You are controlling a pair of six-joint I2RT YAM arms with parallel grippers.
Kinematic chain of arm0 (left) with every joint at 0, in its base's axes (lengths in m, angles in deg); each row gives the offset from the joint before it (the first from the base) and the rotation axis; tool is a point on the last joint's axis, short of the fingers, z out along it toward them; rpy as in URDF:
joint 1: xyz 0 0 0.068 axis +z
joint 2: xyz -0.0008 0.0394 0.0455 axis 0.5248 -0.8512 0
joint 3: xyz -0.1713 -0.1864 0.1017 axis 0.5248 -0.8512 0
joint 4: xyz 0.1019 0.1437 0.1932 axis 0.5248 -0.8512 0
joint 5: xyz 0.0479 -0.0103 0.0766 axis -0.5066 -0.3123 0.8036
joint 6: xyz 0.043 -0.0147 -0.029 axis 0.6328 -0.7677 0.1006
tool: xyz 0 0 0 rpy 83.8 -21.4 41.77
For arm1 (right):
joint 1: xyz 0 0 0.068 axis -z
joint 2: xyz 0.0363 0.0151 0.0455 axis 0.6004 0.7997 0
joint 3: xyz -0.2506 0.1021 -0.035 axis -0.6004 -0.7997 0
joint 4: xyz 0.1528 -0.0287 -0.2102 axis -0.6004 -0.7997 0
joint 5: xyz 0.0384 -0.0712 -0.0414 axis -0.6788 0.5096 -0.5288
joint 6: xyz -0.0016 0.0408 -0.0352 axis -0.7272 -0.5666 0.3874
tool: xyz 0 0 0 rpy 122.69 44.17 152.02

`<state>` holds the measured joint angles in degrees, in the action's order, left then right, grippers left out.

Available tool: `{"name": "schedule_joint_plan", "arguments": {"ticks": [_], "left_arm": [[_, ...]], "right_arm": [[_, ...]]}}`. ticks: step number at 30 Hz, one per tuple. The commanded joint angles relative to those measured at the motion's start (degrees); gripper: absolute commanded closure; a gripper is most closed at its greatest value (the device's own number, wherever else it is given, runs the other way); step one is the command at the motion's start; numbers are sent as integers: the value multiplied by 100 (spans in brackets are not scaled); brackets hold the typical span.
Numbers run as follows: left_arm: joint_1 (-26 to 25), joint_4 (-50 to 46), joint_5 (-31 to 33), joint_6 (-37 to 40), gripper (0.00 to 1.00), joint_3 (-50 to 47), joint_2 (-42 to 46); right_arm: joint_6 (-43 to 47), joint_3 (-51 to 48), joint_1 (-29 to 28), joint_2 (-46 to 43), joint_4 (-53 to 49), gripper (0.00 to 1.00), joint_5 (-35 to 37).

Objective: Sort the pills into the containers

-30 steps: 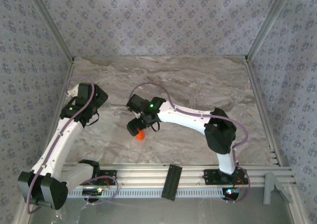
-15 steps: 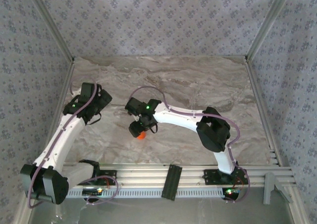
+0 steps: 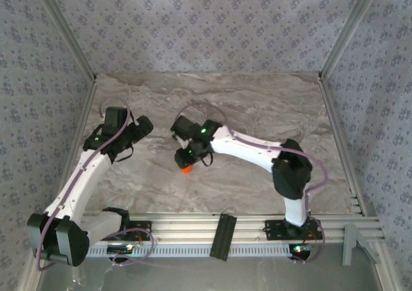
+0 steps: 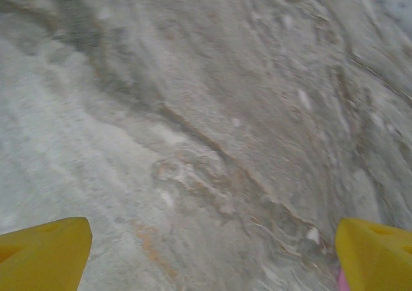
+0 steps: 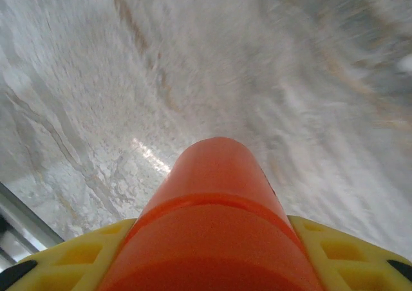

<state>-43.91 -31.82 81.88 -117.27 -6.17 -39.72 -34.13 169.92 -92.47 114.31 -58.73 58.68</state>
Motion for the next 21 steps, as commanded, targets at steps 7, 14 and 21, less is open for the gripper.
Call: {"name": "schedule_joint_plan", "arguments": {"ticks": [7,14,21], "left_arm": [[-708,2199,-1355,2589,0,82,-651],[-1207,4470,-2134,4041,2,-390,-1053],[-1481,5479,-2770,4989,5,-392,-1485]], "right_arm": [[184,797,2152,-1516,-560,69,-796],[96,1577,3054,-1380,-808,69,-2085],[265,2196,3080,-905,-1156,69,-2411]]}}
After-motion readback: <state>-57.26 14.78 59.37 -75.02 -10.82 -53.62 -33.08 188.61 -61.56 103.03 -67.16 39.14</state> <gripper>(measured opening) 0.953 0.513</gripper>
